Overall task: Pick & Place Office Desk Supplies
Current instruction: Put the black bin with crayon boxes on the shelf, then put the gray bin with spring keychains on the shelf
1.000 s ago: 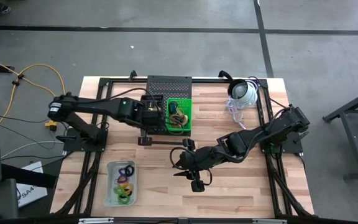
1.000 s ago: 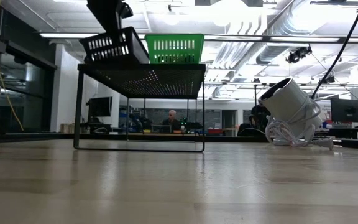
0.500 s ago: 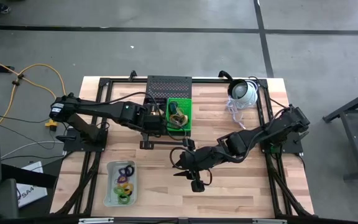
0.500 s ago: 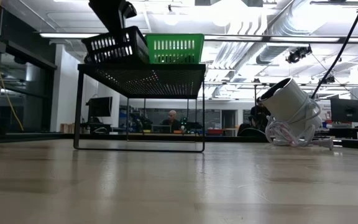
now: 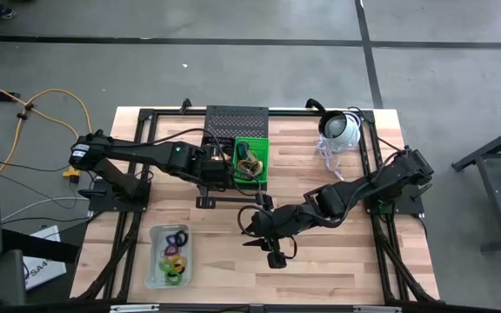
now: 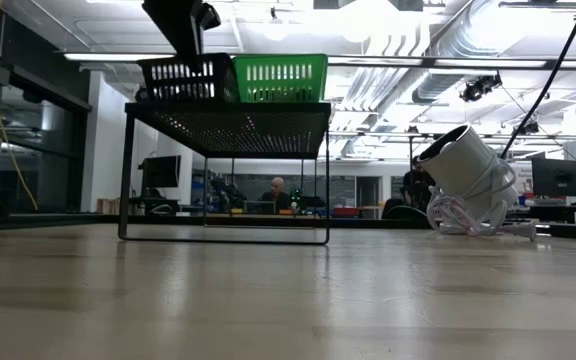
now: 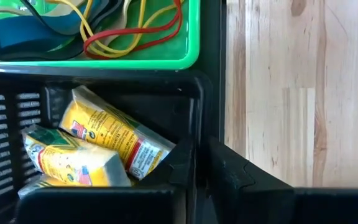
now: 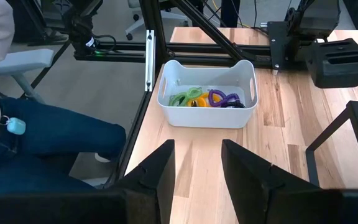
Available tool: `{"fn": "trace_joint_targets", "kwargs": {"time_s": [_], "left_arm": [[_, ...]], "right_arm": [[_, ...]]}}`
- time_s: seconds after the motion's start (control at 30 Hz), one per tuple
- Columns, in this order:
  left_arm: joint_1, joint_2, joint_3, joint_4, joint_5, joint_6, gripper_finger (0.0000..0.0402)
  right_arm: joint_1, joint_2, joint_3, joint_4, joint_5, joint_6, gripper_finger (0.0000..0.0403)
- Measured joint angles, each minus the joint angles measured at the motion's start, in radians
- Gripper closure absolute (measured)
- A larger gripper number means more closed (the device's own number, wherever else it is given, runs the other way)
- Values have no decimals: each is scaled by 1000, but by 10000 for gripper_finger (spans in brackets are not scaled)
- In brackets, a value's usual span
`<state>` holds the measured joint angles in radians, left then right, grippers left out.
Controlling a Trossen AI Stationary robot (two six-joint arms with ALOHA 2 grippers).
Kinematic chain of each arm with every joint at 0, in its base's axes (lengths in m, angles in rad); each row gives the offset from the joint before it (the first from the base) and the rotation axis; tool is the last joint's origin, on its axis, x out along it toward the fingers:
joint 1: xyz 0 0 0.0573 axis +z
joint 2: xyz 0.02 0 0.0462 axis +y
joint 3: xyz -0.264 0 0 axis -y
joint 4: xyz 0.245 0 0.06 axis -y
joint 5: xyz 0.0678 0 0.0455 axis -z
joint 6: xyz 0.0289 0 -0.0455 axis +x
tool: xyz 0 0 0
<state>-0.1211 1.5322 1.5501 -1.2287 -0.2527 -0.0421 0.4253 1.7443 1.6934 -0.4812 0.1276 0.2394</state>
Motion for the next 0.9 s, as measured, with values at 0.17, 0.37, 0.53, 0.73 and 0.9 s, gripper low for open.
{"fn": "trace_joint_targets", "kwargs": {"time_s": [0.17,0.37,0.53,0.73,0.9], "left_arm": [[0,0,0,0,0,3,363],[0,0,0,0,-1,13,362],[0,0,15,-1,-1,26,362],[0,0,66,-27,-1,53,361],[0,-3,80,-48,-2,51,361]], "right_arm": [[0,0,0,0,0,0,283],[0,0,0,0,0,0,283],[0,0,0,0,0,0,283],[0,0,0,0,0,0,283],[0,0,0,0,0,0,283]]}}
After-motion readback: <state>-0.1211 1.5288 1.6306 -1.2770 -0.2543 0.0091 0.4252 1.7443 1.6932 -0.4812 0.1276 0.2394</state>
